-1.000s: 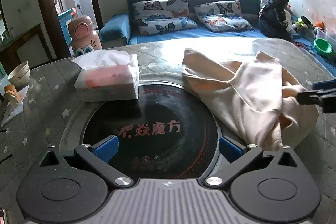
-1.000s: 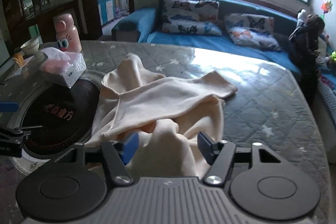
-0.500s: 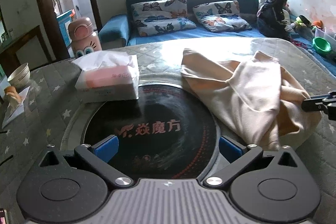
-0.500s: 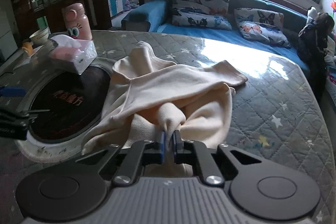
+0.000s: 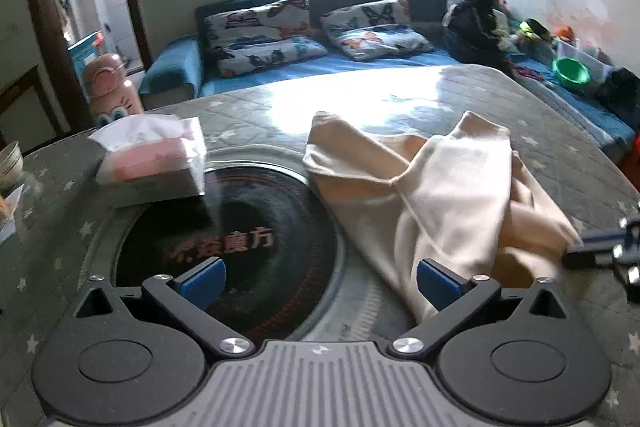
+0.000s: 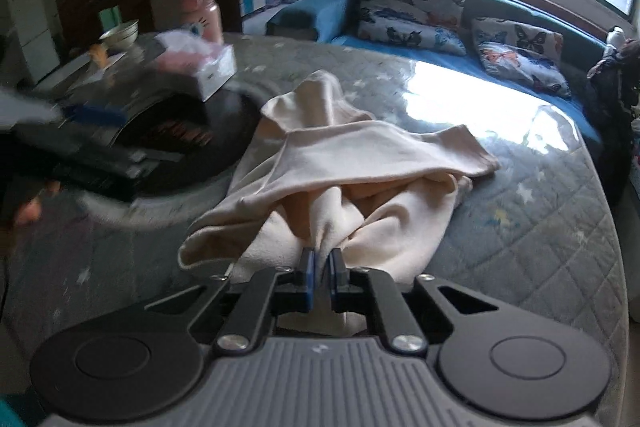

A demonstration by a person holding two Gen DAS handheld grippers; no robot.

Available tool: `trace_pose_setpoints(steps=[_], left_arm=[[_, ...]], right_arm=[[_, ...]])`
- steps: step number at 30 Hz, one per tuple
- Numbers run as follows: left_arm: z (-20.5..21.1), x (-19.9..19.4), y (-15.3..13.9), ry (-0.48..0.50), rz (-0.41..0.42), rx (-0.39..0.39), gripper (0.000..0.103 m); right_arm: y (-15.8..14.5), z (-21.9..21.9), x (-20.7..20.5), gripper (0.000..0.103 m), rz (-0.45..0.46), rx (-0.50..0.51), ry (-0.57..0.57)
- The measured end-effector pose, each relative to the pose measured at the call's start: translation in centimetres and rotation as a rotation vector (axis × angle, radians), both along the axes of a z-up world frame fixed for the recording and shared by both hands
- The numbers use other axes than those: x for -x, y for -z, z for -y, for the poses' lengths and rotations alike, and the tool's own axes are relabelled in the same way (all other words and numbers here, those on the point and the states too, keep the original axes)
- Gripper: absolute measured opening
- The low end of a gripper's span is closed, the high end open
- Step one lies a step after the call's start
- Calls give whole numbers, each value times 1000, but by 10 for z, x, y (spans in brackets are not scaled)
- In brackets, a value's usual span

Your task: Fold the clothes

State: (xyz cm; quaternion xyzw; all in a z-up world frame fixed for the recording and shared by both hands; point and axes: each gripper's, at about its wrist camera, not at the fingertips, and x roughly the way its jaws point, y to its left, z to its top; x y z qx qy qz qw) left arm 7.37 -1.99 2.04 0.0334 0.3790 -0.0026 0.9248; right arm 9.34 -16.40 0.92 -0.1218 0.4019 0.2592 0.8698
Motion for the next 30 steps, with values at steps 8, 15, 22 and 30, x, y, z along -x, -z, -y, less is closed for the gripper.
trace_pose_setpoints(steps=[8, 15, 22, 30], left_arm=[[38, 9, -7, 133, 7, 15, 103], [76, 13, -3, 276, -9, 29, 103], [90, 3, 12, 336, -59, 45, 80], [95, -7, 23, 382, -98, 70, 15]], right_arm=[[1, 8, 54, 6, -55, 22, -59], [-4, 7, 85, 6, -71, 18, -100], [-5, 11, 94, 6, -67, 41, -97], [-8, 27, 97, 6, -60, 44, -66]])
